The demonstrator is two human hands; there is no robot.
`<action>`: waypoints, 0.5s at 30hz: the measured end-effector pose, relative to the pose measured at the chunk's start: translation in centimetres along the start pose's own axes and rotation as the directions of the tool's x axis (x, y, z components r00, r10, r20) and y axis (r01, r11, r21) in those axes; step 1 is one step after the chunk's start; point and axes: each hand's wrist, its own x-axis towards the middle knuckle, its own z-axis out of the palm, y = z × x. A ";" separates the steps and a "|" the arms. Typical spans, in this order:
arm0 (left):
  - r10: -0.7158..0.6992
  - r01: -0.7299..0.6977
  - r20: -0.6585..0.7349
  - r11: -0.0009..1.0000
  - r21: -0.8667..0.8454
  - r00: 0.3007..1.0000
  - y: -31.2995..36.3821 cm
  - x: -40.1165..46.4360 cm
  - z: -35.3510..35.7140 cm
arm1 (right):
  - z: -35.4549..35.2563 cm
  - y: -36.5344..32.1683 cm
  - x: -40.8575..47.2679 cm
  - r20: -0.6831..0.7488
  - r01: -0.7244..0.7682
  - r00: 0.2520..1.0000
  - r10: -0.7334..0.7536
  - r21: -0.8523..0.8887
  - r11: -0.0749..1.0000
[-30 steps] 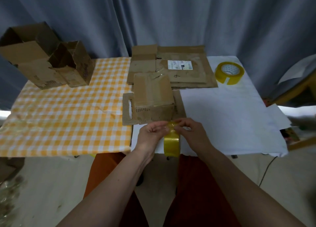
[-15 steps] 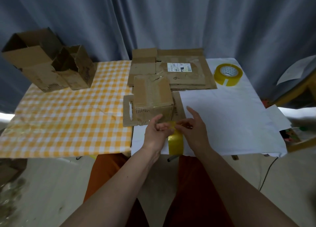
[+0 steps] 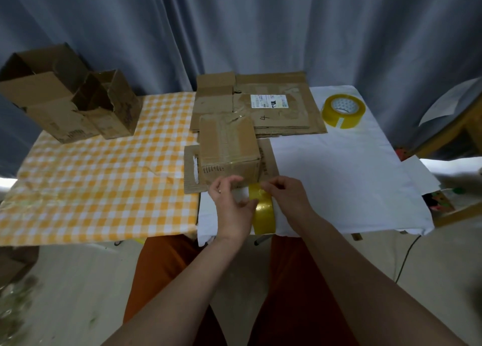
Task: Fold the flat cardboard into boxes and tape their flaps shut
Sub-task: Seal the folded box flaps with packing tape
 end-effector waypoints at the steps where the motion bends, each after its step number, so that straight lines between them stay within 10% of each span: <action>1: 0.040 -0.040 0.013 0.998 0.038 0.999 -0.2 -0.1 -0.1 | -0.1 0.0 0.0 0.001 0.002 1.000 -0.002 0.006 1.000; 6: 0.218 -0.211 0.007 0.937 0.278 0.976 -0.5 -0.2 0.1 | -0.1 -0.1 -0.1 0.012 0.013 1.000 -0.013 -0.027 1.000; 15: 0.136 -0.152 0.069 0.918 0.365 0.988 -0.3 0.5 0.3 | -0.3 -0.1 -0.3 0.007 0.024 1.000 -0.024 -0.037 0.999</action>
